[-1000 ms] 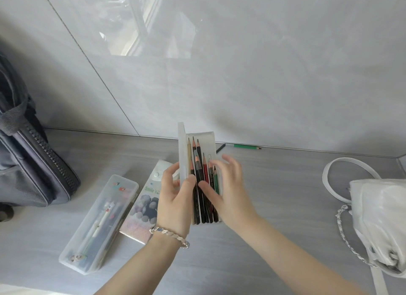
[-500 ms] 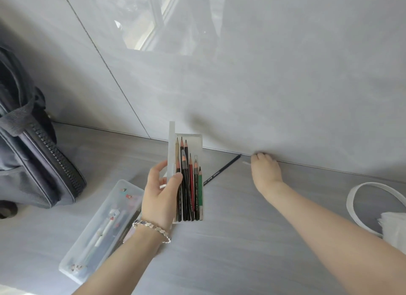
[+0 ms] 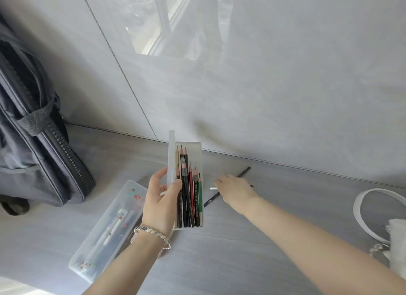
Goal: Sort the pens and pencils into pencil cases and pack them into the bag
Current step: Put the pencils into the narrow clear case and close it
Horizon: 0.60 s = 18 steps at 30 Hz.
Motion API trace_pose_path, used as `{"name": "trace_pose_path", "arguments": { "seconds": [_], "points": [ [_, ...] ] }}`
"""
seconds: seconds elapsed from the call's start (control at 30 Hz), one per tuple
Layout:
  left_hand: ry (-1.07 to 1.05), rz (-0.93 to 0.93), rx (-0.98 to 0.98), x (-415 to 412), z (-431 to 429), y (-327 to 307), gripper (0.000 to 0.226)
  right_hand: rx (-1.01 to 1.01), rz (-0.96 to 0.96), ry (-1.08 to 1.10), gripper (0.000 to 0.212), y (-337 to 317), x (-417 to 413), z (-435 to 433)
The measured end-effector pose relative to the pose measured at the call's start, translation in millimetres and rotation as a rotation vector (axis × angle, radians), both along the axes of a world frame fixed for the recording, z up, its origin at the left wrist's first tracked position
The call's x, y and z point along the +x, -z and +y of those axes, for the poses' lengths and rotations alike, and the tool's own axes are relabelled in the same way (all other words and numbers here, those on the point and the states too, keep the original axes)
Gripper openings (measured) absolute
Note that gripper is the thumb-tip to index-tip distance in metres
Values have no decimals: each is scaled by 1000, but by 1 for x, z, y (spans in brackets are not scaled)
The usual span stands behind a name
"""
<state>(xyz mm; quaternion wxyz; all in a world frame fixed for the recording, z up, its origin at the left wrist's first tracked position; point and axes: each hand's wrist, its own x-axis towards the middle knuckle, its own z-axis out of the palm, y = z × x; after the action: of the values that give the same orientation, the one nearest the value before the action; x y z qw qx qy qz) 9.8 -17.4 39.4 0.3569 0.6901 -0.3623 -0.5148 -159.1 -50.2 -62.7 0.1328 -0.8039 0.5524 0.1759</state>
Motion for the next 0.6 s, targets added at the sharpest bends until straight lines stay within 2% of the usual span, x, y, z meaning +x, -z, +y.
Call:
{"name": "trace_pose_path", "arguments": {
  "seconds": [0.1, 0.17, 0.23, 0.33, 0.43, 0.6],
  "points": [
    [-15, 15, -12, 5, 4, -6, 28, 62, 31, 2, 31, -4, -12, 15],
    [-31, 24, -24, 8, 7, -10, 28, -46, 6, 49, 26, -9, -25, 27],
    [-31, 17, -23, 10, 11, -12, 30, -159, 22, 87, 33, -20, -37, 37],
    [-11, 10, 21, 10, 19, -12, 31, -392, -208, 102, 16, -40, -48, 58],
    [81, -10, 78, 0, 31, -17, 43, -500, -488, -8, 20, -72, -46, 83],
    [190, 57, 117, -22, 54, -27, 27, -436, -549, -185, 23, -93, -40, 98]
  ]
}}
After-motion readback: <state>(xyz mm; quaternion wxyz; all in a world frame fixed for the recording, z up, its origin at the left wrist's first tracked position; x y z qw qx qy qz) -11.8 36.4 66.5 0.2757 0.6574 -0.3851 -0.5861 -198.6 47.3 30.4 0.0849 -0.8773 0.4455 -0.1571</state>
